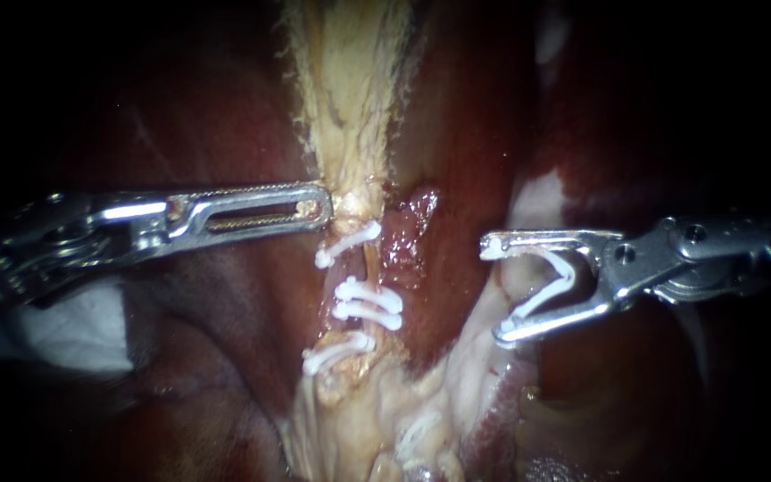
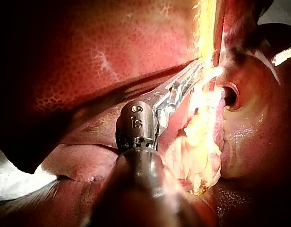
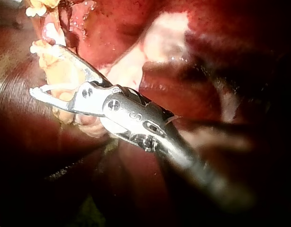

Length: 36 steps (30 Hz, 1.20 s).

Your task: Clipping third clip right tube

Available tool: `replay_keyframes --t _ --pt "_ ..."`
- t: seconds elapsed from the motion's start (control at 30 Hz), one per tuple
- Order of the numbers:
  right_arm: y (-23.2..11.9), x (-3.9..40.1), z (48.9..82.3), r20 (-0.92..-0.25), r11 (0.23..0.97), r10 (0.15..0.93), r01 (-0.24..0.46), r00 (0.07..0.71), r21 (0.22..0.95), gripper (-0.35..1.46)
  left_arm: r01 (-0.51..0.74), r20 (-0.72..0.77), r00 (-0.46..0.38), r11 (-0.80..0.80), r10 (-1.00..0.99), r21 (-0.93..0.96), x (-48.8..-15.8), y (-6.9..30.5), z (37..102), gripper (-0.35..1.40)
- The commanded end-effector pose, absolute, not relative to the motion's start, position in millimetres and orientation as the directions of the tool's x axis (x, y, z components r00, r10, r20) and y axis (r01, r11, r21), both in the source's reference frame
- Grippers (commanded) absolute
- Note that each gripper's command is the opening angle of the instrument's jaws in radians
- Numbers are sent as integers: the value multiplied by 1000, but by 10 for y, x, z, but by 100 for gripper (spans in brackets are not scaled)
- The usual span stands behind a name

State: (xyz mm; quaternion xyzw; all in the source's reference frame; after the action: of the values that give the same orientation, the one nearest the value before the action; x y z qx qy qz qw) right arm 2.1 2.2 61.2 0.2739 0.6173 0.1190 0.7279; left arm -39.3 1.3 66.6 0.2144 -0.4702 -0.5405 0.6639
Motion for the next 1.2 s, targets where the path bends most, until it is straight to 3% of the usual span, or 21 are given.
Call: replay_keyframes --t 0.03,0.4,0.87,1.2 --pt "22 21 612 -833 822 512 165 210 546 60 516 393 -26 324 -919 793 -393 14 666 -35" --pt "21 22 612 -834 822 511 164 210 545 60 510 389 -23 323 -921 797 -382 17 660 -35" --pt "11 42 637 -818 807 534 158 214 569 59 505 388 -79 299 -918 810 -314 38 605 -35" --pt "6 77 668 -783 772 580 153 224 616 59 502 389 -98 292 -916 814 -316 27 576 -35"
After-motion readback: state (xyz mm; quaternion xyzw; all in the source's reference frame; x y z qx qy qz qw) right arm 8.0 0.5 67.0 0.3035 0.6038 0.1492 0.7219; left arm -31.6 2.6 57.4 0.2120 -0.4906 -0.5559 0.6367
